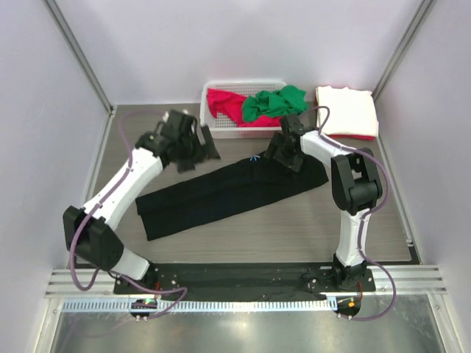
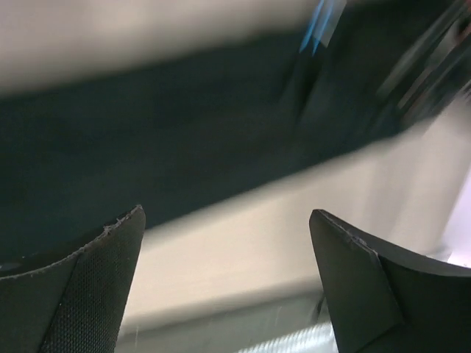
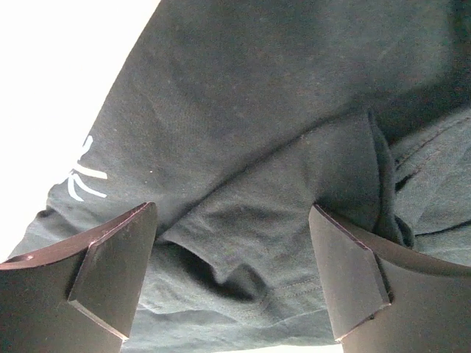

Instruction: Fold and stack the t-shirts

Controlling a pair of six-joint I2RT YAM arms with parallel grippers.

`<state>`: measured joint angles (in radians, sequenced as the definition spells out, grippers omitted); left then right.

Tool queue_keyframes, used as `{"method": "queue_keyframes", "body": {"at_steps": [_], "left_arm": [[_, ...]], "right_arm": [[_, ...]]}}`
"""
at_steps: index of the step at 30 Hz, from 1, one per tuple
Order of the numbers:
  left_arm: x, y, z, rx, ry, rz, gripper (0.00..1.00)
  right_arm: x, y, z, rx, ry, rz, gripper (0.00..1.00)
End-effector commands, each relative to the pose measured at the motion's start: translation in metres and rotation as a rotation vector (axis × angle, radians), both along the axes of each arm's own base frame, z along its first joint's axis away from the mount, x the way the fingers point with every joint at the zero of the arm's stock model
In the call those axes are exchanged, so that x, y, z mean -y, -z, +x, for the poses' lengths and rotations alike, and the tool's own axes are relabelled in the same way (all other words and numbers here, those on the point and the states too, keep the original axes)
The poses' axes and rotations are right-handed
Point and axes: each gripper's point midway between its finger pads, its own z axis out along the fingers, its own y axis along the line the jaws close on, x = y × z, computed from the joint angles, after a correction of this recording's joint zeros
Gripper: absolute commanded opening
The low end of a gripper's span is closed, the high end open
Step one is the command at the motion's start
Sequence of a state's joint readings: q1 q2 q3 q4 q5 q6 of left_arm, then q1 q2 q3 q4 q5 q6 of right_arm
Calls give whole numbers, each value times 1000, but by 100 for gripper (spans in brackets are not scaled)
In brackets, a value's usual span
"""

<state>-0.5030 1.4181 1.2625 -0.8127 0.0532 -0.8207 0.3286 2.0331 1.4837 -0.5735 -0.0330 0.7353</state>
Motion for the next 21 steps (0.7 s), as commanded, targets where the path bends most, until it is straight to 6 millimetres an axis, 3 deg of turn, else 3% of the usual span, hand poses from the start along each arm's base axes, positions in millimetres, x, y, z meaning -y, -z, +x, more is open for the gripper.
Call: {"method": "queue_keyframes", "body": {"at_steps": [1, 2, 3, 4, 5, 6, 7, 8, 9, 10, 11, 12, 13, 14, 15, 16, 20, 21], "left_arm": [[-29, -42, 83, 185, -22, 124, 94], [-33, -48, 122, 209, -47, 128, 94], [-40, -27, 131, 171, -45, 162, 94], [-39, -47, 158, 228, -59, 152, 94], [-47, -21, 181, 188, -67, 180, 93], [-50, -11, 196, 175, -78, 185, 92], [-55, -28, 220, 224, -101, 174, 91], [-54, 13, 235, 152, -96, 190, 90], [-54, 18, 247, 152, -95, 181, 89], [-52, 5, 265, 197, -101, 159, 88], [-51, 16, 274, 189, -101, 156, 87], [-48, 45, 284, 157, -88, 164, 85], [-41, 54, 290, 152, -74, 141, 84], [-37, 45, 303, 201, -76, 119, 83], [-30, 61, 308, 190, -61, 94, 80], [-27, 61, 314, 207, -63, 80, 76], [-32, 62, 330, 258, -111, 94, 48], [-37, 63, 330, 257, -122, 104, 34]], "right_arm": [[23, -18, -20, -6, -70, -110, 91], [23, -36, -22, 27, -84, -102, 92], [22, -44, -24, 41, -97, -98, 92], [22, -51, -30, 48, -105, -95, 92], [24, -68, -36, 72, -107, -94, 92], [24, -76, -42, 86, -114, -92, 93], [27, -75, -54, 68, -128, -100, 93], [28, -80, -60, 72, -130, -97, 93], [30, -96, -66, 108, -131, -82, 93], [33, -92, -78, 90, -138, -88, 93], [35, -98, -84, 99, -138, -84, 93], [37, -103, -90, 107, -139, -83, 93], [40, -112, -100, 129, -139, -77, 93], [43, -114, -107, 126, -139, -77, 93], [46, -111, -115, 117, -139, -82, 93], [47, -122, -121, 144, -138, -72, 93], [54, -124, -139, 132, -138, -75, 93], [55, -124, -141, 130, -138, -78, 93]]}}
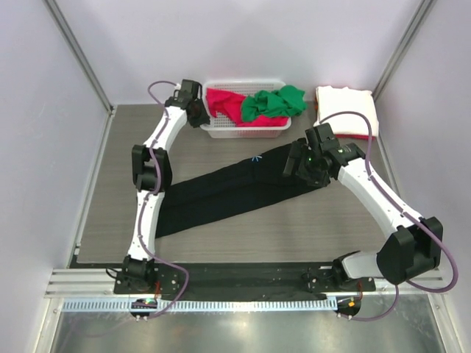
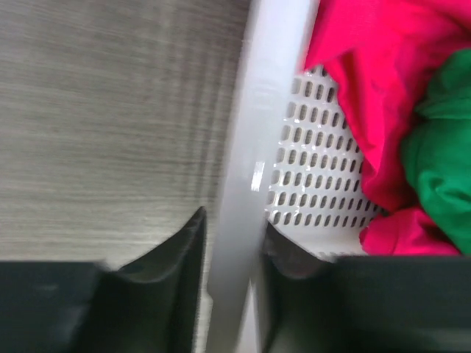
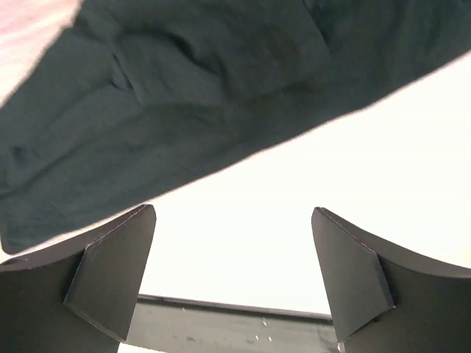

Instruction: Fold and stack the t-shirts

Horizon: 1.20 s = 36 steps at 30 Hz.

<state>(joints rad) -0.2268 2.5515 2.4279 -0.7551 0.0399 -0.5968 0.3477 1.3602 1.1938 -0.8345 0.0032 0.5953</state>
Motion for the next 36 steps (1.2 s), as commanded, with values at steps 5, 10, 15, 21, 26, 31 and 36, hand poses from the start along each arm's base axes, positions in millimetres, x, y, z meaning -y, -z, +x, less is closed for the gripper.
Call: {"method": "queue_keyframes", "body": {"at_steps": [5, 10, 15, 21, 26, 31, 36], "left_arm": [[-50, -31, 11, 91, -64, 185, 2], [-148, -19, -13, -25, -188, 377, 0], [-280, -16, -43, -138, -417, 421, 1], [-407, -44, -81, -128, -729, 252, 62], [-410, -85, -89, -59, -732, 184, 86], [-372, -109, -101, -53, -669, 143, 93], [-342, -154, -128, -44, -605, 213, 93]], "right_arm": [[9, 12, -18, -49, -20, -44, 93], [8, 20, -16, -68, -23, -51, 93], [3, 21, -24, -79, -50, -19, 93], [3, 35, -38, -121, -68, -12, 93], [0, 46, -31, -132, -63, -9, 93], [-6, 54, -12, -145, -32, -8, 93], [-10, 55, 3, -131, 2, 5, 93]]}}
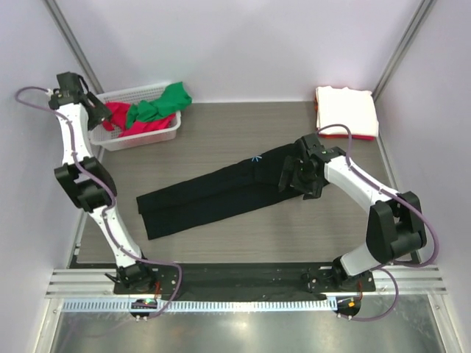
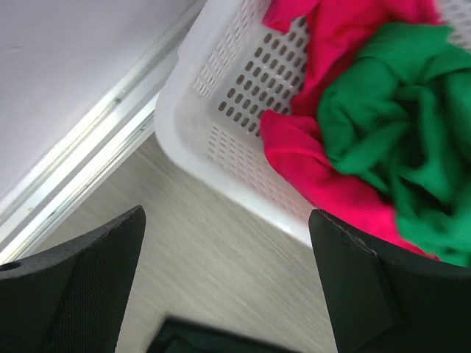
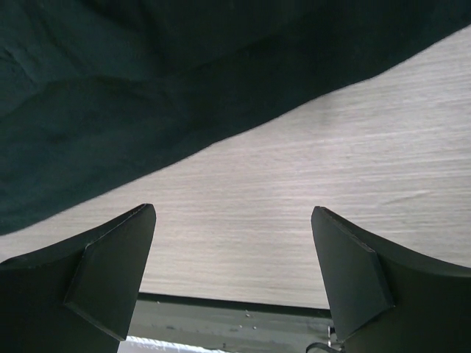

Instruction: Fold and stack the t-shirts

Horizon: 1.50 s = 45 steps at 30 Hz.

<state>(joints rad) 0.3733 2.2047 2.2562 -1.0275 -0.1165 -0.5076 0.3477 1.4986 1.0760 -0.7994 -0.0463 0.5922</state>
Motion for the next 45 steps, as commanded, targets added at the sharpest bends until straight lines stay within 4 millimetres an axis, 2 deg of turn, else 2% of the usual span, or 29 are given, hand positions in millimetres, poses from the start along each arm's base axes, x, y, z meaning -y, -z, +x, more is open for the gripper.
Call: {"method": "queue_keyframes", "body": {"at_steps": [1, 2, 3, 4, 5, 6, 7, 9, 10, 12, 13, 14, 15, 16, 17, 20, 27, 28, 29, 30, 31, 33, 35, 37, 40, 41, 42, 44, 45], "left_arm": [[27, -82, -31, 69, 24, 105, 93], [32, -90, -38, 70, 35, 124, 92], [38, -86, -49, 39, 50, 134, 91], [49, -105, -59, 74, 65, 166, 90], [60, -110, -65, 81, 91, 175, 88], [69, -88, -78, 18, 114, 165, 88], [93, -98, -86, 49, 159, 160, 87], [122, -78, -102, 5, 219, 116, 83], [148, -48, -116, -57, 274, 78, 82], [177, -39, -136, -43, 323, 20, 81], [197, -3, -154, -107, 364, -14, 81], [213, -3, -163, -69, 368, -76, 79], [221, 13, -173, -91, 374, -108, 78], [233, 23, -174, -73, 392, -138, 78], [239, 51, -194, -135, 383, -174, 77], [255, 88, -217, -225, 407, -225, 76], [275, 148, -254, -374, 411, -307, 74], [287, 155, -257, -388, 434, -322, 74], [292, 160, -262, -401, 435, -332, 74], [306, 166, -272, -424, 462, -343, 74], [320, 170, -272, -416, 462, -374, 73], [355, 174, -288, -438, 538, -376, 73], [393, 175, -296, -441, 551, -439, 73], [455, 168, -311, -404, 672, -531, 73], [517, 164, -341, -453, 776, -578, 73], [542, 151, -335, -426, 805, -605, 74], [556, 145, -346, -430, 841, -613, 74], [584, 118, -342, -377, 888, -655, 75], [584, 112, -349, -390, 913, -626, 75]], "right_arm": [[-11, -20, 28, 90, 32, 42, 93], [-12, -19, 30, 86, 41, 43, 93], [-11, -17, 32, 85, 54, 36, 93], [-12, -15, 38, 90, 64, 36, 93], [-12, -11, 41, 86, 73, 34, 94], [-12, -5, 45, 79, 87, 31, 94], [-13, -4, 52, 83, 93, 32, 94], [-11, 17, 62, 41, 103, 6, 93], [-12, 19, 71, 42, 107, 4, 93], [-10, 40, 78, -2, 115, -11, 93], [-10, 40, 88, 7, 123, -9, 94], [-8, 45, 93, -4, 127, -11, 93], [-7, 58, 96, -32, 130, -19, 93], [-5, 55, 109, -14, 140, -14, 93], [-4, 60, 115, -21, 141, -16, 93], [0, 73, 143, -27, 141, -33, 93], [-7, 112, 213, -42, 99, -52, 93], [-17, 96, 237, 12, 84, -12, 93], [-20, 117, 241, -13, 73, -8, 93], [-23, 117, 250, -2, 68, 2, 93], [-32, 103, 271, 55, 57, 44, 93], [-40, 118, 282, 58, 57, 73, 95], [-52, 103, 303, 128, 43, 134, 96], [-60, 102, 315, 171, 40, 183, 100], [-67, 89, 328, 239, 18, 216, 100], [-69, 85, 331, 255, 7, 229, 100], [-71, 76, 334, 276, -7, 239, 100], [-70, 62, 340, 322, -37, 244, 100], [-72, 54, 341, 335, -50, 253, 100]]}}
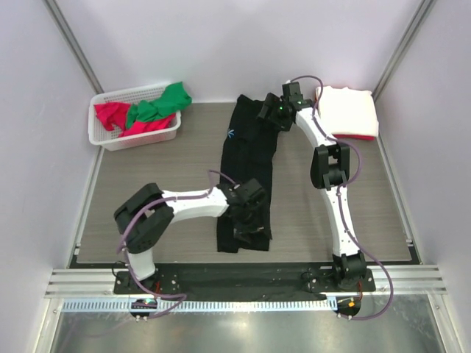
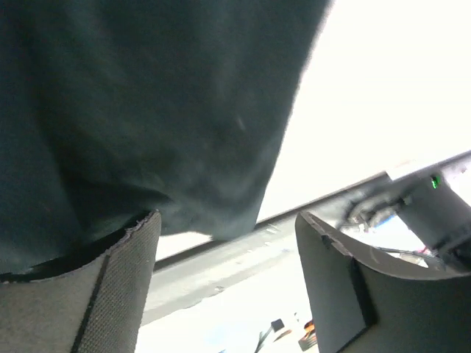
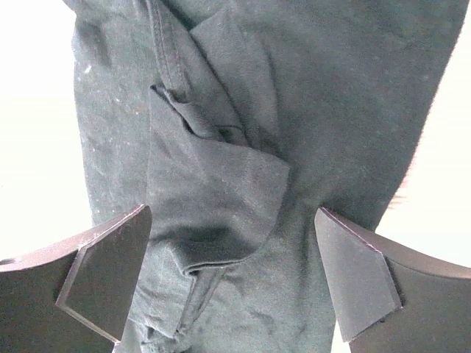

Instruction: Fold and stack the t-shirts

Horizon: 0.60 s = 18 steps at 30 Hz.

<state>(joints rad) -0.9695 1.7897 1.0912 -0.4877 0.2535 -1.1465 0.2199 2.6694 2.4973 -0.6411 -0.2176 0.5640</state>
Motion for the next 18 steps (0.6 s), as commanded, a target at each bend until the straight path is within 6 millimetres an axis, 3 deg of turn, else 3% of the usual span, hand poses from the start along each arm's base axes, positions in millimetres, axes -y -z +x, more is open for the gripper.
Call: {"method": "queue_keyframes", "body": {"at_steps": [1, 2, 4, 5, 7, 8, 10, 11, 12, 14, 15, 17, 18], "left_arm": [[36, -31, -4, 8, 10, -83, 76], [43, -51, 2, 47, 26, -99, 77], [29, -73, 2, 98, 54, -45, 78], [31, -92, 6, 130, 58, -60, 78], [15, -119, 6, 198, 74, -41, 79], [11, -134, 12, 244, 67, -36, 80], [-18, -154, 14, 318, 90, 34, 83], [-34, -160, 30, 408, 59, 96, 84], [-53, -159, 35, 415, 50, 156, 84], [-82, -152, 38, 407, 46, 207, 83], [-96, -148, 49, 395, 6, 212, 82], [-124, -133, 51, 373, -28, 219, 79], [-127, -131, 56, 389, -50, 190, 79]], "right_arm": [[-5, 3, -4, 10, -74, 8, 100], [-4, -7, -5, 22, -83, 8, 100], [-1, -36, -11, 55, -91, 4, 100], [0, -45, -14, 68, -100, -4, 100], [4, -59, -24, 67, -106, -19, 100], [6, -85, -29, 98, -103, -23, 100], [17, -91, -48, 48, -79, -63, 100], [22, -120, -60, 74, -64, -66, 99], [28, -100, -81, -5, -44, -86, 100], [38, -97, -112, -55, -5, -128, 100], [45, -89, -148, -113, 3, -146, 100], [38, -85, -188, -149, 6, -152, 100], [41, -77, -224, -176, 1, -153, 99]]}}
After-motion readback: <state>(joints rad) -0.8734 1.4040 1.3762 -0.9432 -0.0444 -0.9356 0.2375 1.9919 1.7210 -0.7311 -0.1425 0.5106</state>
